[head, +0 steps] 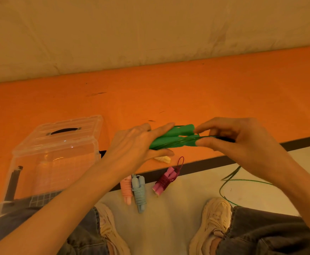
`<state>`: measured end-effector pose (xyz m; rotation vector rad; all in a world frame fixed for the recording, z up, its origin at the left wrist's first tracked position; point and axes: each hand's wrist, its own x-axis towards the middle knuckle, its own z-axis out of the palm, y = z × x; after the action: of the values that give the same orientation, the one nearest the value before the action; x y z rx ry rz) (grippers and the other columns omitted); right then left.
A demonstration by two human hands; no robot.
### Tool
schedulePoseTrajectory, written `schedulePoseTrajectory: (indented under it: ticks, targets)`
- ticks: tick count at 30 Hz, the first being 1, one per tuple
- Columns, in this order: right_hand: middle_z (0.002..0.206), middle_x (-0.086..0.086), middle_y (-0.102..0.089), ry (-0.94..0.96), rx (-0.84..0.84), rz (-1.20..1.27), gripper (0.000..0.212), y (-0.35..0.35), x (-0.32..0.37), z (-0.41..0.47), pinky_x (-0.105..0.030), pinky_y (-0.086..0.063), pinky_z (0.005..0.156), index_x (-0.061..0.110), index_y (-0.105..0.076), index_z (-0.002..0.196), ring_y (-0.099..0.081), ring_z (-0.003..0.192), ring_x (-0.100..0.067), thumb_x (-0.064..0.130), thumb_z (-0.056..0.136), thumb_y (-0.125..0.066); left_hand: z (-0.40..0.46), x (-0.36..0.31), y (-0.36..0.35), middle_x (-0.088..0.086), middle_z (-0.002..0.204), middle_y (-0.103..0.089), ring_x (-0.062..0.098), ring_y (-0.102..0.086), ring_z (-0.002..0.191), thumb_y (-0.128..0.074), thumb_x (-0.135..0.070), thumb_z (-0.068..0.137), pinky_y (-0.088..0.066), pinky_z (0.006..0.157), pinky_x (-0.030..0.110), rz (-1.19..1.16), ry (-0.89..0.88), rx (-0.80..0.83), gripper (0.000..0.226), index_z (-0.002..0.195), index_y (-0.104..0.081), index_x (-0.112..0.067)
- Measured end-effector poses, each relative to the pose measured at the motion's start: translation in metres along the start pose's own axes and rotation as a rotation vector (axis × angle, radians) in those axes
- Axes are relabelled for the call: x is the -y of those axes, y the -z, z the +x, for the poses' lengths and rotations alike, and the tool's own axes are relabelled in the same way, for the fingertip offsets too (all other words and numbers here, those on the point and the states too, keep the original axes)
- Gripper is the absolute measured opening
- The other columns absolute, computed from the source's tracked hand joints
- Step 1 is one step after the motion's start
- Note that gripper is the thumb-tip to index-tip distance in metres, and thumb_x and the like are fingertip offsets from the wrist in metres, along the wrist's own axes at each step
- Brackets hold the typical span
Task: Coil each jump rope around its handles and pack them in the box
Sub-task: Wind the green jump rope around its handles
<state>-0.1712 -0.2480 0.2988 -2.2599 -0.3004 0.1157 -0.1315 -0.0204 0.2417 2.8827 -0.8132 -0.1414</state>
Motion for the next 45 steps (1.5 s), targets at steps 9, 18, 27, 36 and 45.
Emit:
schedulePoseTrajectory:
  ticks: [9, 18, 27, 36, 45]
  targets:
    - [0.07, 0.001, -0.073, 0.033, -0.101, 0.202, 0.004, 0.067, -0.034, -0.003, -0.008, -0.048, 0.061, 0.02, -0.073, 0.075, -0.069, 0.065, -0.005, 0.021, 0.073, -0.076, -0.008, 0.004, -0.016, -0.003, 0.067, -0.046, 0.014, -0.042, 0.054, -0.017, -0.076, 0.079, -0.036, 0.039, 0.026, 0.028, -0.165, -0.09, 0.077, 0.136, -0.048, -0.036]
    - [0.073, 0.013, -0.073, 0.217, -0.366, 0.25, 0.012, 0.042, -0.029, 0.036, -0.019, -0.052, 0.071, 0.006, -0.068, 0.089, -0.071, 0.071, -0.008, 0.009, 0.079, -0.073, -0.015, -0.025, -0.023, -0.008, 0.067, -0.053, 0.009, -0.05, 0.053, -0.026, -0.073, 0.08, -0.008, 0.038, 0.02, 0.121, -0.325, -0.127, 0.075, 0.126, -0.061, -0.026]
    - [0.07, 0.01, -0.073, 0.136, -0.329, 0.235, 0.01, 0.029, -0.041, 0.062, -0.022, -0.054, 0.072, 0.007, -0.07, 0.087, -0.07, 0.069, -0.009, 0.012, 0.08, -0.074, -0.021, -0.039, -0.013, -0.004, 0.056, -0.05, 0.006, -0.022, 0.047, -0.025, -0.077, 0.072, -0.017, 0.04, 0.019, 0.074, -0.287, -0.297, 0.112, 0.143, -0.031, 0.008]
    - [0.073, 0.001, -0.073, 0.1, -0.265, 0.184, 0.003, 0.016, -0.046, 0.072, -0.051, -0.049, 0.067, 0.019, -0.071, 0.081, -0.064, 0.074, -0.044, 0.019, 0.082, -0.074, -0.024, -0.048, -0.018, -0.005, 0.073, -0.056, 0.009, -0.05, 0.057, -0.042, -0.077, 0.069, -0.04, 0.045, 0.025, 0.058, -0.415, -0.385, 0.11, 0.147, -0.021, -0.003]
    - [0.07, -0.007, -0.068, 0.012, -0.201, 0.183, 0.02, 0.013, -0.052, 0.075, -0.018, -0.049, 0.063, 0.0, -0.072, 0.084, -0.064, 0.061, -0.005, 0.018, 0.076, -0.078, -0.025, -0.045, -0.017, -0.005, 0.085, -0.06, 0.01, -0.058, 0.072, -0.054, -0.067, 0.066, -0.041, 0.057, 0.021, -0.027, -0.377, -0.279, 0.066, 0.111, -0.057, -0.018]
